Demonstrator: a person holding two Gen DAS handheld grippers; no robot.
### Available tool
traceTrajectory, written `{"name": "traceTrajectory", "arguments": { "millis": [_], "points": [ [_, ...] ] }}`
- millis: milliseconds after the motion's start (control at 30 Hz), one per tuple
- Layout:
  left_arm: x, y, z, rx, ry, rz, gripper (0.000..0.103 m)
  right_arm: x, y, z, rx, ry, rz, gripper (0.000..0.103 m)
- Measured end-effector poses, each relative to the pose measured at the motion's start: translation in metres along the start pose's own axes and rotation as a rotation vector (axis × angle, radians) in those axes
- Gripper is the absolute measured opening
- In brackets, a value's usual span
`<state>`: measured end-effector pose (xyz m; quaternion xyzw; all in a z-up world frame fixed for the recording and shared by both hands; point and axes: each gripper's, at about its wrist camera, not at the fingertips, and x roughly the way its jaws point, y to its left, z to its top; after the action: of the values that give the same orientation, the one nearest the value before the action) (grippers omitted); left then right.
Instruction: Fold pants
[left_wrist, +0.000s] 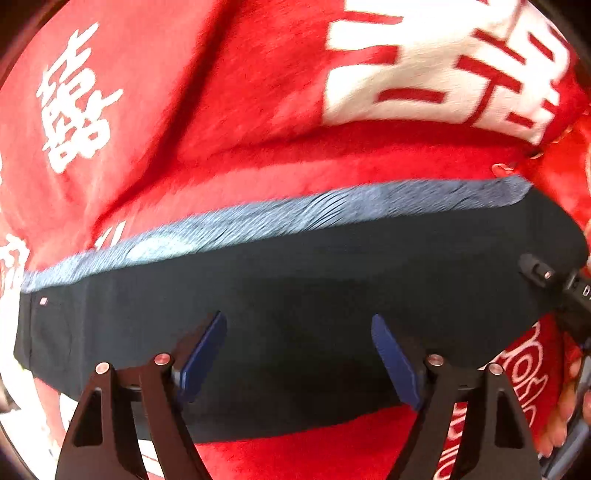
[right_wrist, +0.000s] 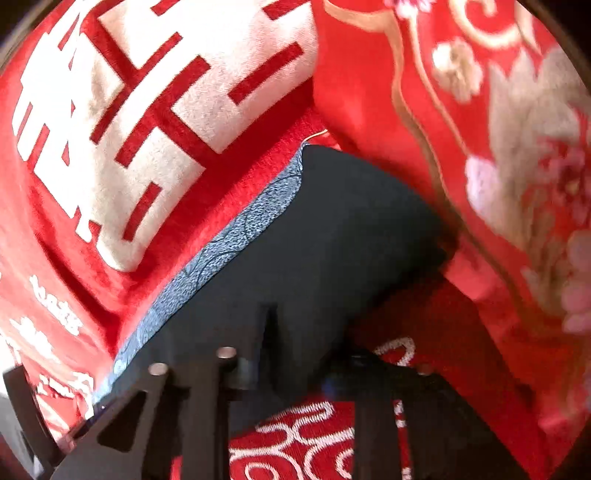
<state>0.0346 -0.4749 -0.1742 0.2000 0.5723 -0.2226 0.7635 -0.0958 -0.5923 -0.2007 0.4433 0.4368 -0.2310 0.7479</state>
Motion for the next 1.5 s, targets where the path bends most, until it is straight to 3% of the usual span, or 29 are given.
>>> {"name": "traceTrajectory", "arguments": {
  "millis": [67,100,167,233,533,600,733,867,1000,1133,1233,1300,1333,1400,1500],
  "points": [
    [0.015,-0.015,-0.001,0.043,0.018,-0.013,0.083,-0.004,0.005,0.001,-0.037,0.008,-0.009,0.018],
    [0.033,-0.025,-0.006,0.075,0.065,-0.020,0.083,-0.008,0.010,0.001,-0.065,0.004,-0.021,0.017],
    [0.031,-0.028,-0.015,0.071,-0.043,-0.004,0.083,-0.014,0.026,0.001,-0.132,-0.008,-0.043,0.015],
    [0.030,-0.028,-0.018,0.089,-0.064,0.000,0.083,-0.023,0.044,0.001,-0.189,-0.024,-0.052,0.014],
    [0.026,-0.011,-0.014,0.048,-0.043,-0.070,0.083,-0.054,0.125,-0.012,-0.423,-0.035,-0.079,0.013],
    [0.020,0.010,-0.013,0.006,-0.012,-0.099,0.083,-0.060,0.149,-0.021,-0.494,-0.042,-0.089,0.012],
    [-0.010,0.079,-0.017,-0.103,-0.060,-0.114,0.083,-0.065,0.197,-0.043,-0.621,-0.039,-0.084,0.012],
    [-0.027,0.177,-0.028,-0.175,-0.083,-0.030,0.083,-0.052,0.252,-0.078,-0.737,-0.002,-0.066,0.012],
    [-0.020,0.268,-0.046,-0.218,-0.054,0.081,0.083,-0.015,0.305,-0.132,-0.848,0.068,-0.070,0.013],
    [0.008,0.340,-0.073,-0.275,0.021,0.153,0.083,0.055,0.337,-0.207,-1.008,0.124,-0.193,0.016],
    [0.025,0.368,-0.089,-0.314,0.065,0.162,0.083,0.106,0.338,-0.265,-1.161,0.161,-0.362,0.024],
    [0.026,0.374,-0.105,-0.335,0.063,0.128,0.083,0.113,0.336,-0.298,-1.330,0.084,-0.483,0.030],
    [0.023,0.374,-0.110,-0.339,0.053,0.114,0.083,0.107,0.335,-0.308,-1.383,0.071,-0.474,0.041],
    [0.021,0.374,-0.114,-0.336,0.046,0.077,0.083,0.087,0.332,-0.316,-1.415,0.098,-0.395,0.052],
    [0.020,0.354,-0.113,-0.326,0.044,0.038,0.083,0.060,0.331,-0.315,-1.429,0.069,-0.350,0.052]
  ]
}}
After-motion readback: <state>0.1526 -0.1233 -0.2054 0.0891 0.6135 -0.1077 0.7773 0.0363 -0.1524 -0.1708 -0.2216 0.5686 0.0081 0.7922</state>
